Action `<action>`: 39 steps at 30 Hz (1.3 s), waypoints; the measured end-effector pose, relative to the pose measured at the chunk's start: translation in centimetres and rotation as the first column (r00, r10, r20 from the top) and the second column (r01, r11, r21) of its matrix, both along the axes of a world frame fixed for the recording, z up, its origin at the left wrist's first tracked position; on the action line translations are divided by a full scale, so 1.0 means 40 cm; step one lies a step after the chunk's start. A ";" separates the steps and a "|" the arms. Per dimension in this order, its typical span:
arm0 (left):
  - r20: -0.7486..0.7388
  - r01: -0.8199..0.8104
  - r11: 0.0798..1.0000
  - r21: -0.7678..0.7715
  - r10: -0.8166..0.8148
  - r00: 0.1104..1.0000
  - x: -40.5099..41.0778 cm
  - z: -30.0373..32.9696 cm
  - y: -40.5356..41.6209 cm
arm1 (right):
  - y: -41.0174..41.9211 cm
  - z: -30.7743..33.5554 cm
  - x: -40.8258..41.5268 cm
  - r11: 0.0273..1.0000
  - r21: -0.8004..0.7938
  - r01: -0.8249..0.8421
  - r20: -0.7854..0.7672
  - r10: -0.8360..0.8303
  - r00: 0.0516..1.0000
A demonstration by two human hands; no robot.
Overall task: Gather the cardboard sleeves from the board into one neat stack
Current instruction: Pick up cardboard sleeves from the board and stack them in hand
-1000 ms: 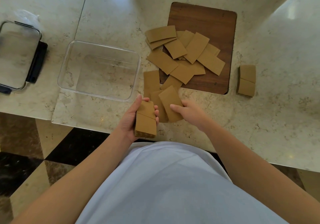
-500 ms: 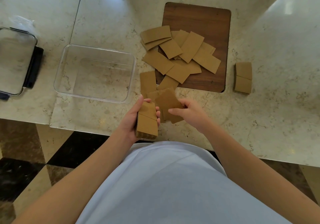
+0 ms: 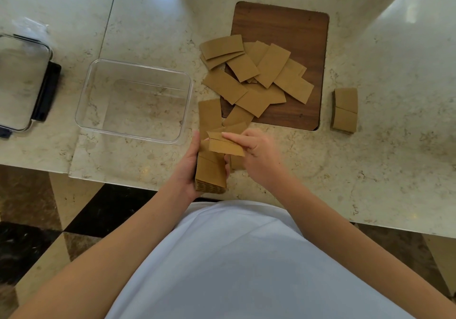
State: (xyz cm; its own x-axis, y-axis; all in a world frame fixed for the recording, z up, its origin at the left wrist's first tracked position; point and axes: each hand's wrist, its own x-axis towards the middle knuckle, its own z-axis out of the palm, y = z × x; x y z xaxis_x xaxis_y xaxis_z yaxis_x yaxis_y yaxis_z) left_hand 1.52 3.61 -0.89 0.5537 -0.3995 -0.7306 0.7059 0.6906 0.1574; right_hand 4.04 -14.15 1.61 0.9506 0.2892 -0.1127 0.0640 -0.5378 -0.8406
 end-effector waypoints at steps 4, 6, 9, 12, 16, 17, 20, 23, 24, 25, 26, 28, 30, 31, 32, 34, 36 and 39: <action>0.076 -0.022 0.998 0.055 0.018 0.997 0.007 0.004 -0.009 | 0.029 0.018 -0.034 0.974 -0.201 -0.105 0.169 0.140 0.976; 0.089 -0.052 0.996 0.077 0.046 0.995 0.005 0.007 -0.005 | 0.041 0.020 -0.045 0.939 -0.306 -0.156 0.181 0.218 0.959; 0.111 -0.053 0.997 0.064 0.045 0.993 -0.008 0.009 0.000 | 0.035 0.017 -0.044 0.893 -0.398 -0.212 0.128 0.283 0.951; 0.125 -0.063 0.998 -0.006 0.063 0.990 -0.017 0.014 0.008 | 0.027 0.012 -0.035 0.978 -0.138 -0.158 -0.097 0.145 0.985; 0.162 -0.040 0.999 -0.033 0.045 0.986 -0.020 0.025 0.015 | -0.011 -0.039 -0.012 0.934 -0.222 0.281 -0.276 -0.337 0.900; 0.166 -0.042 0.999 -0.023 0.045 0.985 -0.022 0.025 0.017 | -0.024 -0.054 -0.010 0.905 -0.313 0.289 -0.307 -0.384 0.871; 0.151 -0.070 0.998 0.005 0.068 0.986 -0.030 0.016 0.025 | -0.029 -0.083 -0.008 0.857 -0.466 0.219 -0.369 -0.413 0.832; 0.137 -0.092 0.995 0.042 0.085 0.987 -0.031 0.010 0.035 | 0.005 -0.096 -0.002 0.821 -0.544 0.174 -0.313 -0.391 0.866; 0.133 -0.091 0.994 0.054 0.083 0.988 -0.030 0.008 0.038 | 0.017 -0.100 0.001 0.807 -0.563 0.176 -0.288 -0.392 0.874; 0.129 -0.085 0.994 0.063 0.076 0.989 -0.029 0.007 0.041 | 0.028 -0.102 0.005 0.799 -0.573 0.183 -0.266 -0.393 0.880; 0.124 -0.077 0.995 0.070 0.068 0.990 -0.027 0.007 0.045 | 0.040 -0.104 0.009 0.793 -0.580 0.186 -0.250 -0.391 0.886; 0.121 -0.057 0.996 0.074 0.048 0.992 -0.026 0.008 0.052 | 0.055 -0.109 0.013 0.783 -0.591 0.192 -0.237 -0.396 0.887; 0.122 -0.036 0.997 0.075 0.027 0.992 -0.025 0.009 0.058 | 0.063 -0.111 0.014 0.796 -0.568 0.211 -0.261 -0.417 0.871; 0.122 -0.025 0.997 0.072 0.016 0.992 -0.024 0.007 0.062 | 0.063 -0.112 0.016 0.815 -0.539 0.213 -0.293 -0.418 0.860; 0.122 -0.015 0.998 0.066 0.007 0.992 -0.024 0.003 0.067 | 0.063 -0.111 0.017 0.845 -0.496 0.202 -0.343 -0.404 0.848; 0.121 0.014 0.999 0.047 -0.020 0.992 -0.023 -0.004 0.078 | 0.056 -0.106 0.016 0.905 -0.372 0.206 -0.449 -0.370 0.814; 0.130 0.056 0.998 0.027 -0.059 0.990 -0.018 -0.007 0.085 | 0.045 -0.096 0.007 0.915 -0.252 0.316 -0.510 -0.403 0.760; 0.155 0.096 0.995 0.007 -0.096 0.983 -0.008 -0.002 0.100 | 0.036 -0.081 -0.015 0.844 -0.161 0.512 -0.540 -0.510 0.670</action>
State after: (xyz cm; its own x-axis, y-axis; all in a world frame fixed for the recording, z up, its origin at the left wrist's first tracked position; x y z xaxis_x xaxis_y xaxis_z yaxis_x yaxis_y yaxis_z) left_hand 1.19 7.62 -0.98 0.6194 -0.4568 -0.6385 0.7359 0.6211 0.2696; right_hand 3.45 -12.71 -1.62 0.7241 -0.2215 -0.6532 -0.6847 -0.3443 -0.6423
